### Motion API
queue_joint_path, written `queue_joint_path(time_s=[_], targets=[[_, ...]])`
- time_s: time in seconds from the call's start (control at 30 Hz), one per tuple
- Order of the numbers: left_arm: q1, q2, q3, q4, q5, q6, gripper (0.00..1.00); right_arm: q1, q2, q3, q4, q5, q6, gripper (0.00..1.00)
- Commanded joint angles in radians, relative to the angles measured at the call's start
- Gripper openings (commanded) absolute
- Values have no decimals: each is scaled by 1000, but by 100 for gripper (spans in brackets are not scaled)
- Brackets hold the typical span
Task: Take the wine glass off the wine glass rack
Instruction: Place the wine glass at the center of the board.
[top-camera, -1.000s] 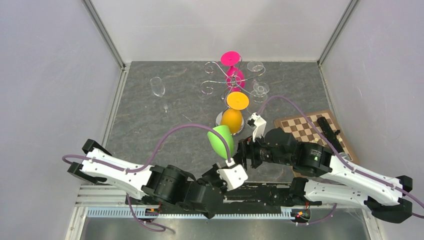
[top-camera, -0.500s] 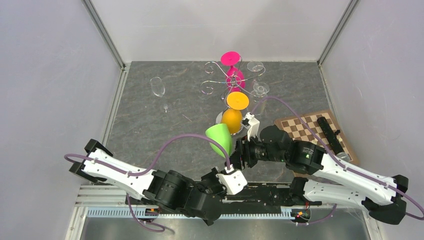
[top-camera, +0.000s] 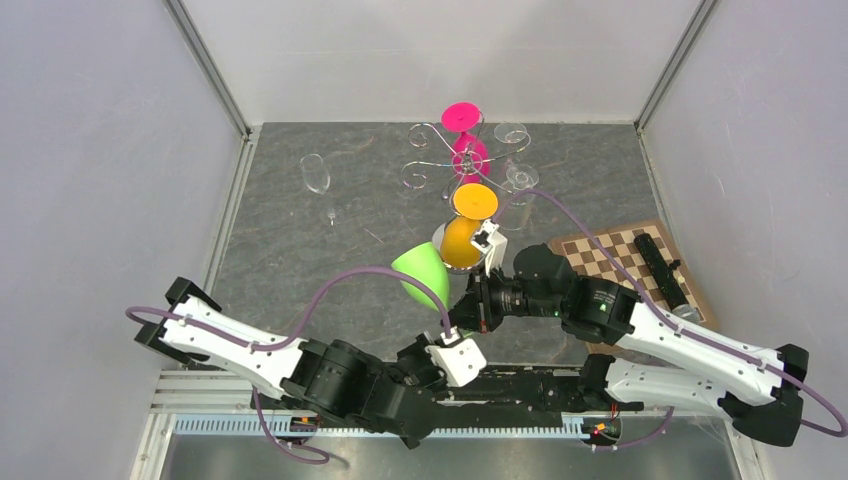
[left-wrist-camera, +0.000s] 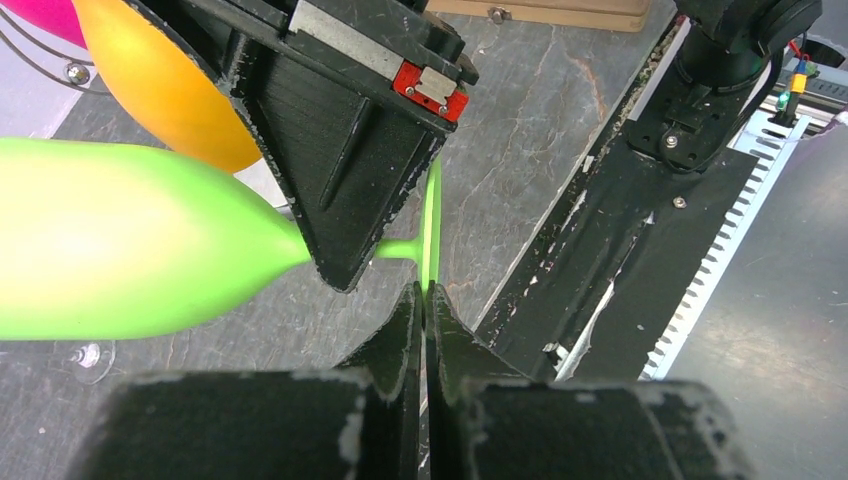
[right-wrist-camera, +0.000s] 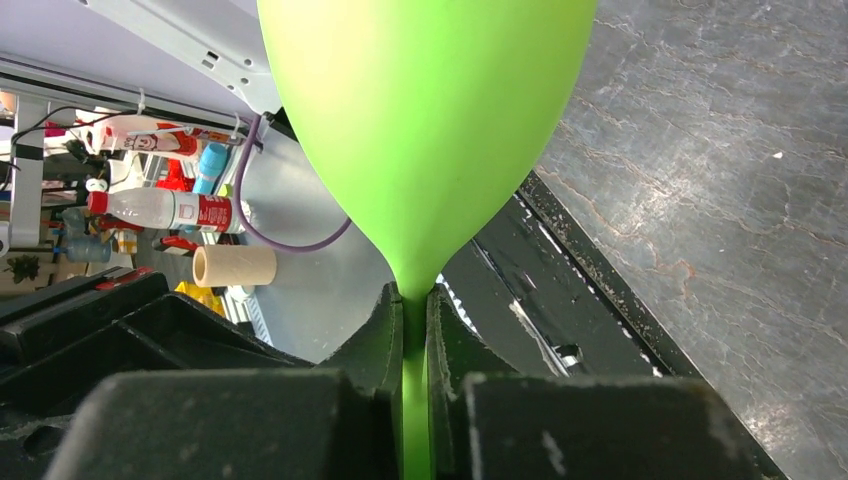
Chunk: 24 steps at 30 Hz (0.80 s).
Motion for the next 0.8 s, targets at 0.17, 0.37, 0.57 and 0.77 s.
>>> queue_joint_path(time_s=[0.17, 0.37, 0.57, 0.77], targets=[[-10, -99, -19, 27, -38, -40, 7, -12, 18, -23, 2, -38, -43, 0], [-11, -105, -32, 5, 10, -59, 31, -12, 17, -29, 24, -49, -53, 0], [-10, -115, -43, 13, 38, -75, 50, -12, 7, -44, 33, -50, -73, 0], [-1, -154, -76, 69, 73, -79, 58, -12, -18, -64, 4, -22, -155, 0]])
